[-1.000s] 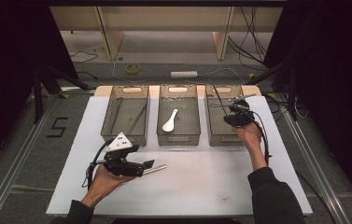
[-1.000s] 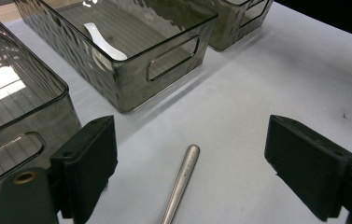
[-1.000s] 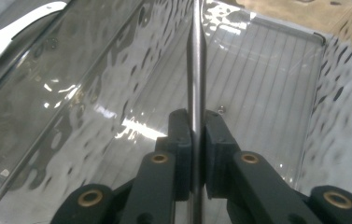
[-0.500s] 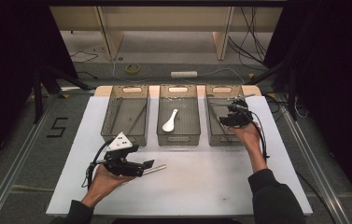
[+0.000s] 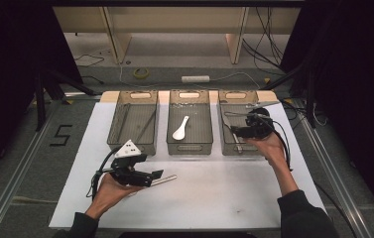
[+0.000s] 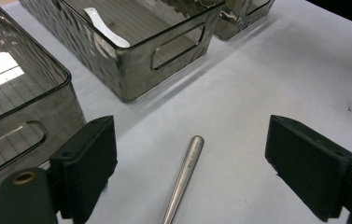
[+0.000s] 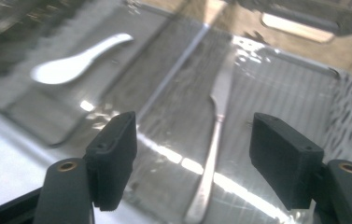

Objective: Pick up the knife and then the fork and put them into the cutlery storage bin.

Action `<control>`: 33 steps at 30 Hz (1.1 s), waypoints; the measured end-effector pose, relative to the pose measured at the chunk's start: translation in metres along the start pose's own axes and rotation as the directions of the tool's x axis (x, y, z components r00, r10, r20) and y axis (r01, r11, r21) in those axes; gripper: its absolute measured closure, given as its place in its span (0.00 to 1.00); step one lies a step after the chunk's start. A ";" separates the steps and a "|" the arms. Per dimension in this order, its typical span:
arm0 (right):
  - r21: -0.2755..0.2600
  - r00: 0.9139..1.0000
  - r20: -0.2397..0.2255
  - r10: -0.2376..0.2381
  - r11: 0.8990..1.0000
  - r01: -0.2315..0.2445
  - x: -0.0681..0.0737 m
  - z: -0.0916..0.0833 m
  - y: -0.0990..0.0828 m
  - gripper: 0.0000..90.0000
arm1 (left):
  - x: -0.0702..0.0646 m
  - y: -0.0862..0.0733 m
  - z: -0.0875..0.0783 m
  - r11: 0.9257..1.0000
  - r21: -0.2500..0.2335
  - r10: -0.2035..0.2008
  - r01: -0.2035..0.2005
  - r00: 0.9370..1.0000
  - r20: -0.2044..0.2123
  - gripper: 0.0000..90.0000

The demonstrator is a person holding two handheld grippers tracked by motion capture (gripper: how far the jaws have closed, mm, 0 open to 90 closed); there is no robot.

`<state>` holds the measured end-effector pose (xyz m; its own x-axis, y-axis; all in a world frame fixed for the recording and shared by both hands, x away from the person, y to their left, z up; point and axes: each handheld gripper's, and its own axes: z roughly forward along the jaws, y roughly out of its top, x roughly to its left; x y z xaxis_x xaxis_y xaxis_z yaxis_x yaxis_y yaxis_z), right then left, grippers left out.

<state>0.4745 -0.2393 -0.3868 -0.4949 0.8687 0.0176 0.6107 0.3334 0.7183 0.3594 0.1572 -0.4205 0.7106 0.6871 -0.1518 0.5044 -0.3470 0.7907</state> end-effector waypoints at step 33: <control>-0.234 0.971 -0.231 -0.071 0.972 0.015 0.060 -0.062 -0.089 0.29 | 0.003 0.003 0.010 0.973 0.231 0.028 -0.019 0.999 -0.034 0.20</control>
<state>0.3521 -0.2392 -0.4069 -0.6660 0.7352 0.1267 0.4418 0.2518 0.8611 0.3682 0.1520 -0.4245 0.7074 0.6982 -0.1099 0.5903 -0.4981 0.6351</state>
